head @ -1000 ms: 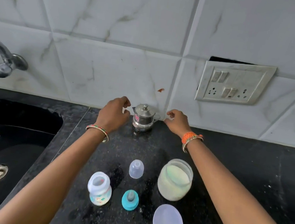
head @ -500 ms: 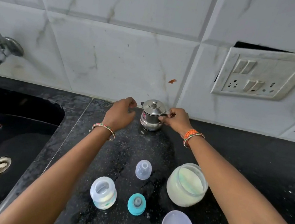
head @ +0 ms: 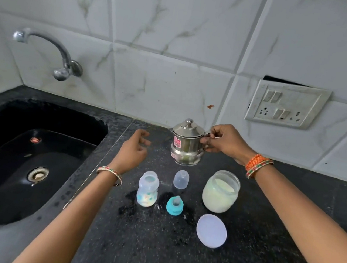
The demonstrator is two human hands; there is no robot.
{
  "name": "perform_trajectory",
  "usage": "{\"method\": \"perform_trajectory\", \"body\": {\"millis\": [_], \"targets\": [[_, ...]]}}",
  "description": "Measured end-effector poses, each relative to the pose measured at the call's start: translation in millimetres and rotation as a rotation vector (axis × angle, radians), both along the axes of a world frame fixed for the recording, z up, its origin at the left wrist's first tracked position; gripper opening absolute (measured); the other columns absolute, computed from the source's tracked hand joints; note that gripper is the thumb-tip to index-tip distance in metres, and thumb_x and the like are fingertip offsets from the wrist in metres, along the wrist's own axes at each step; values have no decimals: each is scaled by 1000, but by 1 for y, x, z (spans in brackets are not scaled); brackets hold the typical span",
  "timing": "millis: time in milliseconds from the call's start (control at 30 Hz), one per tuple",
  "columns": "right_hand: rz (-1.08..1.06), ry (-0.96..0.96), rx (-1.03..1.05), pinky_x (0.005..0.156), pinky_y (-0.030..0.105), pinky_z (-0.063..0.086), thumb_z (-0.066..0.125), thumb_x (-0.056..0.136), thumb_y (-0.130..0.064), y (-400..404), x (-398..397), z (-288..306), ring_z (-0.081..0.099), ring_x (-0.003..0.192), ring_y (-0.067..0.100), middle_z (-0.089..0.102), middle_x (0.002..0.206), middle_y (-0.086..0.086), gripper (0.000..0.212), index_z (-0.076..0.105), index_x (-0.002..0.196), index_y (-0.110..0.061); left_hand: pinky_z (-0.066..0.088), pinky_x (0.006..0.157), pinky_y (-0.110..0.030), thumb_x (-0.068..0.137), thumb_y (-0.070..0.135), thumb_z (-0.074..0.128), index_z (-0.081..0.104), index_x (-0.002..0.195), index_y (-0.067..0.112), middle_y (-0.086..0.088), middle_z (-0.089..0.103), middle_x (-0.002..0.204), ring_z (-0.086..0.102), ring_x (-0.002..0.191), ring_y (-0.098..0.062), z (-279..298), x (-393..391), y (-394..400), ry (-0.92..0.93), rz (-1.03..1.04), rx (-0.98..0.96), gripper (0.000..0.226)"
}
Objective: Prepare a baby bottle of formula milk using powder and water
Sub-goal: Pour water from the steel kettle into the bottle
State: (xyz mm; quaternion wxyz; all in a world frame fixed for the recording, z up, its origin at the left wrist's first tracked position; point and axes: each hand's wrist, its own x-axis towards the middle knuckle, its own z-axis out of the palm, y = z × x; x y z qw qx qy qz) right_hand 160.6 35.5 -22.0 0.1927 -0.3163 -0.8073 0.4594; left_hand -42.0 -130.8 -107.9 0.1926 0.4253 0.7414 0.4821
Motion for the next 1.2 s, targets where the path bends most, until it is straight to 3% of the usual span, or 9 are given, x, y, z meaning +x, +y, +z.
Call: {"method": "perform_trajectory", "body": {"millis": [133, 267, 367, 467, 567, 700, 1000, 1200], "targets": [[79, -72, 4, 76, 41, 60, 72, 80, -5, -30, 12, -2, 70, 81, 26, 67, 81, 15, 32, 46, 63, -12, 47, 66, -29, 85, -4, 46, 31, 136, 16, -7, 56, 110, 54, 73, -14, -28, 8, -33, -43, -83, -130, 57], [127, -171, 95, 76, 42, 60, 73, 80, -6, -47, 16, 1, 71, 83, 31, 67, 82, 19, 29, 49, 64, -11, 51, 90, -45, 79, -1, 57, 24, 142, 17, -5, 56, 115, 60, 101, -27, -39, 17, -45, -95, -208, -220, 73], [133, -223, 172, 68, 32, 60, 74, 79, -8, -54, 18, 9, 69, 72, 20, 66, 76, 12, 28, 50, 64, -11, 47, 94, -37, 79, -1, 60, 13, 147, 19, -5, 51, 126, 56, 112, -25, -38, 28, -50, -115, -275, -221, 84], [131, -283, 264, 63, 27, 59, 76, 77, -11, -59, 18, 14, 68, 69, 17, 66, 76, 13, 23, 55, 68, -6, 39, 104, -36, 79, 14, 71, -4, 149, 22, -3, 46, 133, 51, 120, -23, -45, 37, -53, -122, -309, -236, 103], [145, -360, 377, 53, 16, 50, 78, 77, -16, -64, 14, 17, 61, 62, 11, 61, 66, -1, 23, 58, 70, -6, 36, 109, -42, 74, 29, 78, 8, 148, 23, -5, 45, 141, 48, 126, -25, -54, 42, -50, -85, -223, -221, 102], [189, -400, 453, 48, 8, 39, 79, 76, -18, -66, 7, 13, 55, 60, 8, 58, 62, -6, 30, 51, 63, -17, 37, 108, -42, 73, 29, 79, 27, 143, 25, -4, 50, 139, 48, 126, -22, -55, 43, -49, -43, -201, -166, 88], [263, -448, 445, 46, 7, 41, 77, 76, -13, -64, -6, 18, 58, 59, 5, 58, 64, -4, 28, 52, 64, -15, 36, 109, -43, 70, 26, 82, 24, 144, 23, -11, 50, 139, 50, 123, -26, -57, 39, -47, -55, -160, -132, 95], [306, -490, 518, 55, 16, 45, 79, 75, -15, -60, -14, 21, 57, 66, 13, 58, 65, -2, 30, 52, 62, -18, 41, 101, -35, 69, 23, 82, 27, 141, 20, -11, 54, 134, 55, 114, -25, -52, 38, -45, -51, -158, -110, 90]]}}
